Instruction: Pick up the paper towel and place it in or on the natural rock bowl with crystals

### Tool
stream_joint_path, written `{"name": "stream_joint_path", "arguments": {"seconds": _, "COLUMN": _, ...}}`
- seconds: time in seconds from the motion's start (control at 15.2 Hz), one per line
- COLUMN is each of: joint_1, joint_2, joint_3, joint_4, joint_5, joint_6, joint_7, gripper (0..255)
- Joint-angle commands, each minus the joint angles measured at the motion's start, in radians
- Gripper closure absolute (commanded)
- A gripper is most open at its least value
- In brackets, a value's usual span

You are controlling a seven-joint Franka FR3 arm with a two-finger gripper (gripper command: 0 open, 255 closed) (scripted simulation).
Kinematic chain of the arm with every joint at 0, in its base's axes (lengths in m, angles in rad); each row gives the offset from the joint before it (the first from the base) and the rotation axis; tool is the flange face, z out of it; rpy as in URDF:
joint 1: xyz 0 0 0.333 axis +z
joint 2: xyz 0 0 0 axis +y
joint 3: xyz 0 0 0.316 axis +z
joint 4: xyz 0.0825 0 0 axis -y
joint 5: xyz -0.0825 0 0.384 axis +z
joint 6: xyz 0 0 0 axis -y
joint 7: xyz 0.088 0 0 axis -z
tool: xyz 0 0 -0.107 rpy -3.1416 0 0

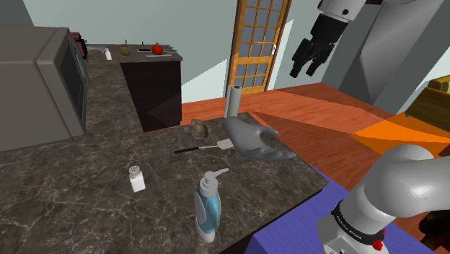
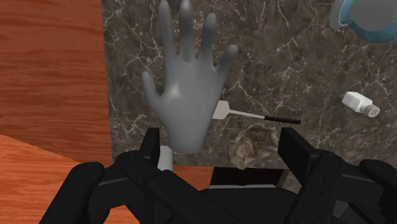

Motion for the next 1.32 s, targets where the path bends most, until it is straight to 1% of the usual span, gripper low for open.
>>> {"name": "stream_joint_path", "arguments": {"seconds": 0.0, "joint_1": 0.0, "joint_2": 0.0, "joint_3": 0.0, "joint_4": 0.0, "joint_5": 0.0, "joint_6": 0.0, "joint_7": 0.0, "gripper": 0}}
{"name": "stream_joint_path", "arguments": {"seconds": 0.26, "joint_1": -0.007, "joint_2": 0.144, "joint_3": -0.01, "joint_4": 0.037, "joint_5": -0.01, "joint_6": 0.088, "joint_7": -0.014, "gripper": 0}}
{"name": "stream_joint_path", "arguments": {"seconds": 0.59, "joint_1": -0.014, "joint_2": 0.333, "joint_3": -0.022, "joint_4": 0.112, "joint_5": -0.02, "joint_6": 0.178, "joint_7": -0.029, "gripper": 0}}
{"name": "stream_joint_path", "arguments": {"seconds": 0.92, "joint_1": -0.021, "joint_2": 0.527, "joint_3": -0.033, "joint_4": 0.218, "joint_5": -0.026, "joint_6": 0.243, "joint_7": -0.042, "gripper": 0}}
{"name": "stream_joint_path", "arguments": {"seconds": 1.25, "joint_1": -0.028, "joint_2": 0.725, "joint_3": -0.043, "joint_4": 0.356, "joint_5": -0.028, "joint_6": 0.279, "joint_7": -0.054, "gripper": 0}}
